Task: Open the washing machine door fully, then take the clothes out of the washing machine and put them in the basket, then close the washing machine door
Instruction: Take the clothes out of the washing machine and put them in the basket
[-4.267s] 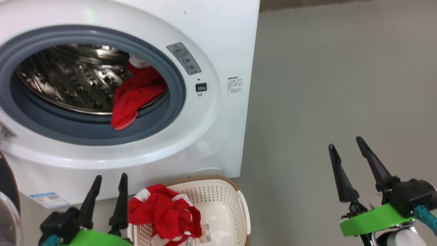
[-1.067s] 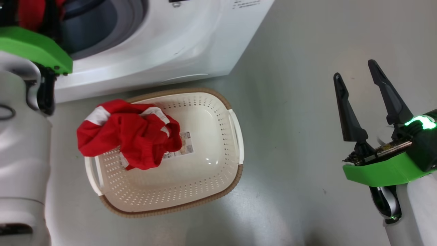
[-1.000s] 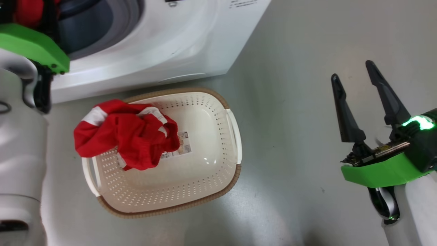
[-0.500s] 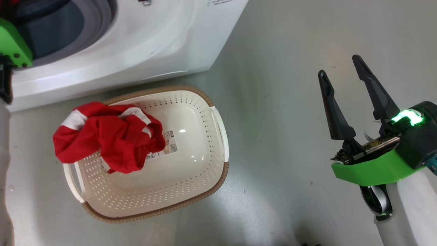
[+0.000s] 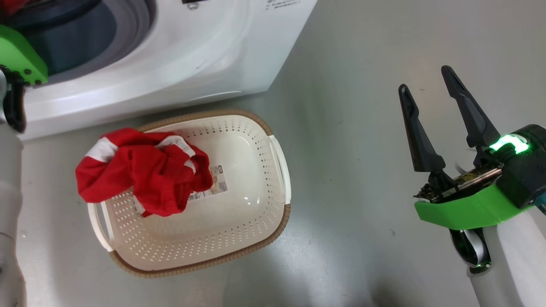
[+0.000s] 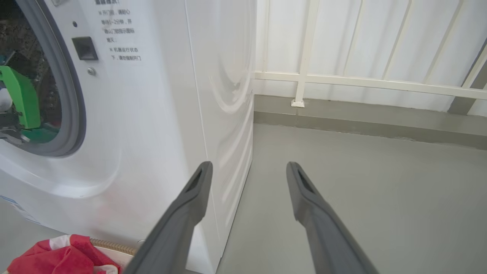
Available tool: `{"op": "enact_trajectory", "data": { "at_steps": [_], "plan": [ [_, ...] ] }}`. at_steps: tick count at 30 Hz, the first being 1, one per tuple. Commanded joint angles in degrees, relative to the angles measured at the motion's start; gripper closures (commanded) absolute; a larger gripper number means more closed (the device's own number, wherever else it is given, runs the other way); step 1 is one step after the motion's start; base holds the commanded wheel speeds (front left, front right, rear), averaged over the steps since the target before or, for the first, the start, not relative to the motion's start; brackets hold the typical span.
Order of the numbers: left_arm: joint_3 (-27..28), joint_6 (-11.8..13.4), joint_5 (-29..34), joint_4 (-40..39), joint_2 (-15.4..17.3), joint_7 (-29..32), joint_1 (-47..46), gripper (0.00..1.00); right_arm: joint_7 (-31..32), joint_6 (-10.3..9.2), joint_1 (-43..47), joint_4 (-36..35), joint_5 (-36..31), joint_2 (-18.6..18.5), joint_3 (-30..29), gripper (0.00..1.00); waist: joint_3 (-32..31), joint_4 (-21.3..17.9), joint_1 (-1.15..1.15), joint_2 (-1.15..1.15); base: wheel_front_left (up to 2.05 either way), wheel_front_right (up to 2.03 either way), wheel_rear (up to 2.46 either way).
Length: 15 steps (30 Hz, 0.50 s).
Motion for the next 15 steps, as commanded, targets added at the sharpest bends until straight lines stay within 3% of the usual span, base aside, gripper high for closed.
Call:
{"op": "enact_trajectory", "data": {
  "at_steps": [1,7,15],
  "plan": [
    [0.87,-0.37,-0.54,-1.70,2.71,-1.10,1.43,1.00,-0.36,0.19,0.41,-1.23,0.22,-0.08,1.04,0.00,-0.64,0.41,0.00,0.00,0.00,0.00,0.00],
    [2.63,-1.37,-2.52,-6.43,2.04,-2.68,5.17,1.00,-0.36,0.19,0.87,-1.07,0.29,0.08,1.03,0.00,-2.82,1.19,0.00,0.00,0.00,0.00,0.00],
    [6.44,-1.93,-3.39,-20.98,0.70,-2.75,15.31,1.00,-0.36,0.19,1.82,-0.52,0.42,0.28,1.16,0.00,-6.25,2.05,0.00,0.00,0.00,0.00,0.00]
  ]
}}
